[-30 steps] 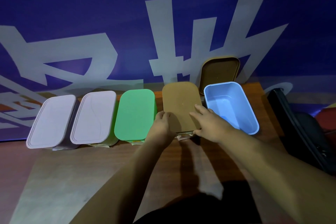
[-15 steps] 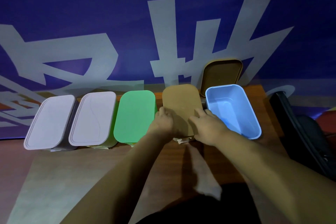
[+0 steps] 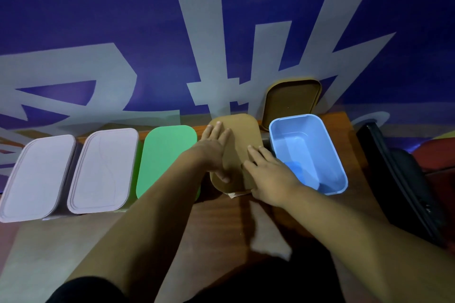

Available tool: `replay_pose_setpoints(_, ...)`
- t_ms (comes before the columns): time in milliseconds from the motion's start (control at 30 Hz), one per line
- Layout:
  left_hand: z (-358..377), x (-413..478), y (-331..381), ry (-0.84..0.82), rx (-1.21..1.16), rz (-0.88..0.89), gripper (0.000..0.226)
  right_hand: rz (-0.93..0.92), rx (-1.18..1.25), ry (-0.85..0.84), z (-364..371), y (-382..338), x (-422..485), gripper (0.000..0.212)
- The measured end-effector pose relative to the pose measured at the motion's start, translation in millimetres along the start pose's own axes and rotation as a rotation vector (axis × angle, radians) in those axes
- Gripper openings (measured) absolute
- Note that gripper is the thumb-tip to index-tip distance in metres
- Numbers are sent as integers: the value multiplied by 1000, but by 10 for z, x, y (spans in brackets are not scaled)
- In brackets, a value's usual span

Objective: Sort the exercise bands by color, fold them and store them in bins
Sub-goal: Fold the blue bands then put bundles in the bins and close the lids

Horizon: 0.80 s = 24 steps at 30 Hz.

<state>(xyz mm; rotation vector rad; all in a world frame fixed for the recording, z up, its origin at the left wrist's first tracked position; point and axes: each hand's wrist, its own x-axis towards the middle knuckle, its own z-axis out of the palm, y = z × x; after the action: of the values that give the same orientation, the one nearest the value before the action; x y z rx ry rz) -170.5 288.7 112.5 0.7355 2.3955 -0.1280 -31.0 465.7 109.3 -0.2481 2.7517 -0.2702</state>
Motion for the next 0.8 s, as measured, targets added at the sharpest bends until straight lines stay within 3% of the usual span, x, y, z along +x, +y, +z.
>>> replay_pose_setpoints(167, -144, 105, 37, -59, 97, -36, 156, -46, -3, 48, -7, 20, 82, 63)
replay_pose_setpoints(233, -221, 134, 142, -50, 89, -62, 142, -68, 50, 52, -58, 118, 125, 59)
replay_pose_setpoints(300, -341, 180, 242, 15, 38, -59, 109, -68, 173, 74, -161, 285, 181, 50)
replay_pose_setpoints(367, -468, 274, 335, 150, -34, -25, 61, -46, 280, 140, -296, 495, 240, 34)
replay_pose_setpoints(433, -645, 352, 492, 253, -196, -12, 39, 7, 317, 241, -448, 735, 302, 20)
replay_pose_setpoints(533, -948, 495, 807, 343, -397, 38, 49, 161, 319, 400, -678, 1109, 371, 17)
replay_pose_setpoints(633, -1142, 677, 1082, 465, -478, 71, 45, 343, 361, 535, -919, 1424, 383, 28)
replay_pose_setpoints(733, -1210, 788, 1282, 498, -525, -1, 41, 514, 439, 516, -1095, 1656, 400, 49)
replay_pose_setpoints(800, -1202, 829, 1382, 518, -535, -38, 37, 520, 429, 478, -1140, 1756, 427, 59)
